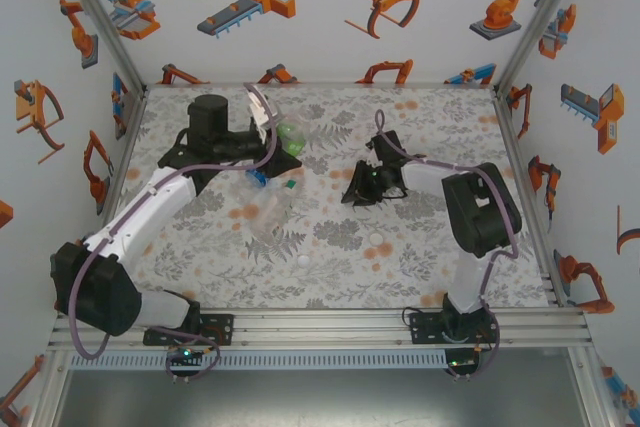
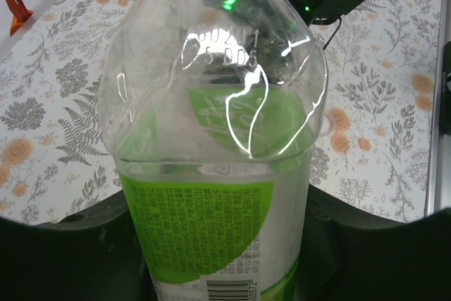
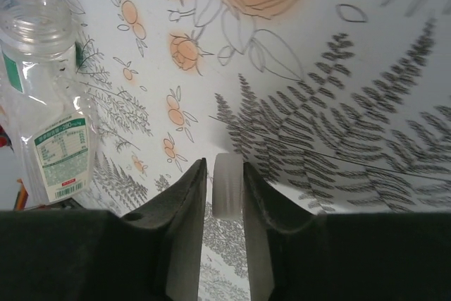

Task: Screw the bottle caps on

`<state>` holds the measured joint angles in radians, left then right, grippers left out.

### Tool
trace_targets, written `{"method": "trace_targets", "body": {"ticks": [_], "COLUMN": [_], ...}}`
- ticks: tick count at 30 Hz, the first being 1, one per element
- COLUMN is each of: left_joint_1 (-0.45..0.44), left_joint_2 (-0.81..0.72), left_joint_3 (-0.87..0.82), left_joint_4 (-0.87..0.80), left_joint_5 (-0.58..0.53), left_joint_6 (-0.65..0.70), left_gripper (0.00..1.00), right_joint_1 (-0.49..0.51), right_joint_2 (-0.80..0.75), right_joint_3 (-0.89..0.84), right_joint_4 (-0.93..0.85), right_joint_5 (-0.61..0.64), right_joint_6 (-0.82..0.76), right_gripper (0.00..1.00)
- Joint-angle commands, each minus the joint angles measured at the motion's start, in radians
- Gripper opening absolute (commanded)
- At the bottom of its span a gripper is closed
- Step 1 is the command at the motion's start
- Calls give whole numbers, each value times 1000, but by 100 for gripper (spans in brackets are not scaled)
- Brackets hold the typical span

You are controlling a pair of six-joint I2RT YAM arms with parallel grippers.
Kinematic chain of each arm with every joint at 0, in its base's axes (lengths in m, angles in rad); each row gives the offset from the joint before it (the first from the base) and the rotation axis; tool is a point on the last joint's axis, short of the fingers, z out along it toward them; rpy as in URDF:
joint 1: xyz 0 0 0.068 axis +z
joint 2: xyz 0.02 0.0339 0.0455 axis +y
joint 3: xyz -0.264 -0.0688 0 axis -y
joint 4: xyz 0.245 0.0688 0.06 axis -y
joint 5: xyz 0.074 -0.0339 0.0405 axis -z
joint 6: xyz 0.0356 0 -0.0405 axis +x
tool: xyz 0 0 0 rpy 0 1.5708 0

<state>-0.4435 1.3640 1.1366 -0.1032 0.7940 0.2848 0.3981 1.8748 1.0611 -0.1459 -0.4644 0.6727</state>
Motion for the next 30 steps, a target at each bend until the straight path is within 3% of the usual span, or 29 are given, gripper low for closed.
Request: {"method": "trace_targets", "body": {"ticks": [1,12,20,30], "left_joint_1": [-6,-19,-32,-56], "left_joint_2": [12,-14,-77,-156], "left_joint_3": [38,-21,-92,-201], "left_joint_4": [38,158,156,199], "left_joint_5": [34,-22,-106,-156], "left_joint_6": [-55,-195,-231,-247], "left_gripper": [4,4,2,2], "right_joint_1": [-36,-36,79,186], "right_joint_2": [-36,-142,-150,-13], "right_joint_3": [-42,5,123,314], "right_joint_4": [-87,-307,-417,-520], "right_joint_5": [62,279,486,527], "right_joint_6": [-51,-162,-174,-179], "right_gripper": [35,48,50,52]}}
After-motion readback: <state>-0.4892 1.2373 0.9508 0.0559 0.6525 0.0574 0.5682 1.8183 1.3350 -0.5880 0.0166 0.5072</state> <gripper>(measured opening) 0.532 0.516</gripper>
